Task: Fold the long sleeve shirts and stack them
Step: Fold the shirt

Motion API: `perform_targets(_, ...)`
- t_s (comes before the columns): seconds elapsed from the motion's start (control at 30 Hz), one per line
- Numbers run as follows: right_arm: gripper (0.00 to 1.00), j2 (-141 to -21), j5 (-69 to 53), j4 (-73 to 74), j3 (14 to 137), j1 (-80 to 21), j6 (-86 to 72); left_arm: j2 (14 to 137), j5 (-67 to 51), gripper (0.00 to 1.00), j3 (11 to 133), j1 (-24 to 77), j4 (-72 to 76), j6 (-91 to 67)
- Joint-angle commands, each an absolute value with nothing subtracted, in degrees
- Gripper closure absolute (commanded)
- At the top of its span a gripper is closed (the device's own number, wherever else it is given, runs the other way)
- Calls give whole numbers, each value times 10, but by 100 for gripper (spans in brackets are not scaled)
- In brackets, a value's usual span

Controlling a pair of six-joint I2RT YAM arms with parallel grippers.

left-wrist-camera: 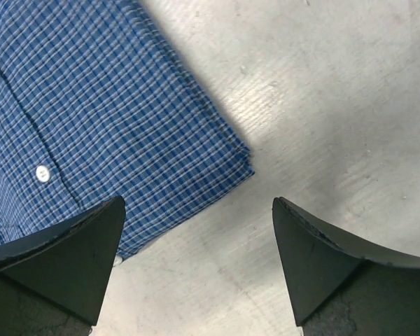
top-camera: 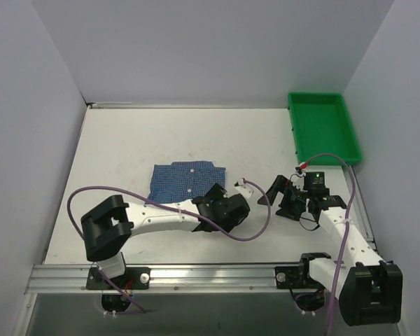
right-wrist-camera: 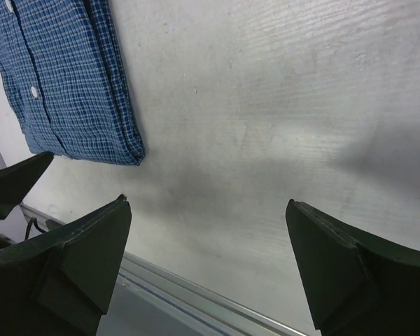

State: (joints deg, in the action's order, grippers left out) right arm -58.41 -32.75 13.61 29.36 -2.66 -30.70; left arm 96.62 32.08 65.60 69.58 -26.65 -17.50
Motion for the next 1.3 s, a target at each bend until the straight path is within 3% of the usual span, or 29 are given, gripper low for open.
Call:
perform_targets(0.0, 0, -542, -328, 175, 287, -22, -288, 1009, 389, 5, 700, 716, -285, -133)
perform_targets(0.17, 0, -518, -311, 185, 278, -18, -288, 1082, 401, 8, 722, 726, -286, -106)
perform_targets(0.33, 0, -505, -307, 186, 272, -13, -289, 1129, 422, 18, 734, 726, -294, -97)
perform_targets(0.47, 0, -502, -307, 185, 269, -11, -289, 1143, 431, 48, 736, 726, -301, -99)
perform_targets(0.5, 0, -502, -303, 185, 269, -11, -289, 1145, 431, 60, 733, 726, -301, -102)
perform_targets(0.53, 0, -503, -301, 183, 268, -11, -289, 1145, 432, 62, 730, 726, -301, -102)
perform_targets(0.63, 0, -504, -304, 164, 261, -11, -302, 1136, 433, 91, 724, 726, -301, -111)
perform_targets(0.7, 0, -511, -313, 123, 247, -11, -331, 1118, 432, 99, 721, 725, -299, -123)
perform_targets(0.83, 0, -558, -360, -15, 217, -18, -406, 1073, 416, 100, 701, 722, -281, -138)
perform_targets(1.27, 0, -848, -345, -382, 244, -194, -609, 948, 306, 100, 629, 688, -201, -215)
